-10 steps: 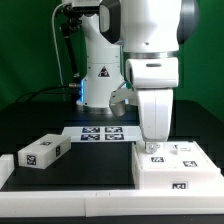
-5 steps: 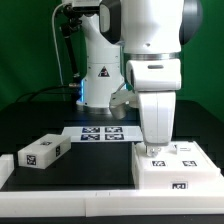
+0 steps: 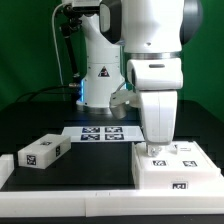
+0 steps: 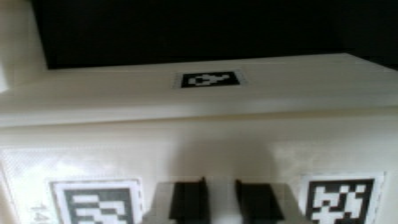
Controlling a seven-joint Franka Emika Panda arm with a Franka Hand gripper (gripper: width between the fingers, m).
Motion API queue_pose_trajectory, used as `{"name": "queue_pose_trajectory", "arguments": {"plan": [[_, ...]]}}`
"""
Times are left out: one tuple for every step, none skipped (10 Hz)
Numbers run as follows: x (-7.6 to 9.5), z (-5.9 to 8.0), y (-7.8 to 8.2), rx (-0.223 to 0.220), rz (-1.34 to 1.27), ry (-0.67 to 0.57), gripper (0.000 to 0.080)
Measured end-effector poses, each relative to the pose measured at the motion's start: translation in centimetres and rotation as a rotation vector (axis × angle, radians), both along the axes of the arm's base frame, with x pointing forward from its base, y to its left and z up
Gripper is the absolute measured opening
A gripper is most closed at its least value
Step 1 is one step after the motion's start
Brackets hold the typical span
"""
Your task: Assemble cabinet
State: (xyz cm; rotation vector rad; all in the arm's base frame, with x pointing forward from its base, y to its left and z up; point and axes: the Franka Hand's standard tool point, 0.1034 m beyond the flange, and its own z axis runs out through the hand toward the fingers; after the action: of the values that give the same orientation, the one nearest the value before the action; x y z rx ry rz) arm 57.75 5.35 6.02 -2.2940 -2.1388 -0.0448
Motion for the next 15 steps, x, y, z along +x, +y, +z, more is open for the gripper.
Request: {"name": "queue_pose_trajectory", "arguments": {"plan": [[-0.1, 0.2, 0.0, -0.001, 0.001, -0.001, 0.015], [-0.1, 0.4, -0.2, -0.003, 0.0, -0.004, 0.015], [-0.3, 0.9, -0.4, -0.006, -0.004, -0.009, 0.0336], [-0.4, 1.4, -0.6, -0.008, -0.008, -0.02, 0.0471], [-0.8, 2.4, -1.0, -0.006, -0.055, -0.043, 0.0471], [-1.8, 3.6, -1.8, 0.003, -0.139, -0.079, 0.0655], [-3.1, 4.3, -2.4, 0.019, -0.227, -0.114, 0.0752], [-4.3, 4.6, -2.2, 0.036, -0.324, -0.142, 0.0752], [-5.8, 4.6, -1.6, 0.052, -0.416, -0.155, 0.079], [-6.9, 4.1, -0.8, 0.064, -0.47, -0.151, 0.0797], [-7.5, 3.7, 0.1, 0.082, -0.488, -0.162, 0.0797], [-7.9, 3.3, 0.6, 0.083, -0.491, -0.152, 0.0797], [-7.9, 3.3, 0.6, 0.082, -0.487, -0.153, 0.0797], [-7.9, 3.3, 0.6, 0.082, -0.489, -0.152, 0.0797], [-7.9, 3.3, 0.6, 0.092, -0.559, -0.147, 0.0797]]}}
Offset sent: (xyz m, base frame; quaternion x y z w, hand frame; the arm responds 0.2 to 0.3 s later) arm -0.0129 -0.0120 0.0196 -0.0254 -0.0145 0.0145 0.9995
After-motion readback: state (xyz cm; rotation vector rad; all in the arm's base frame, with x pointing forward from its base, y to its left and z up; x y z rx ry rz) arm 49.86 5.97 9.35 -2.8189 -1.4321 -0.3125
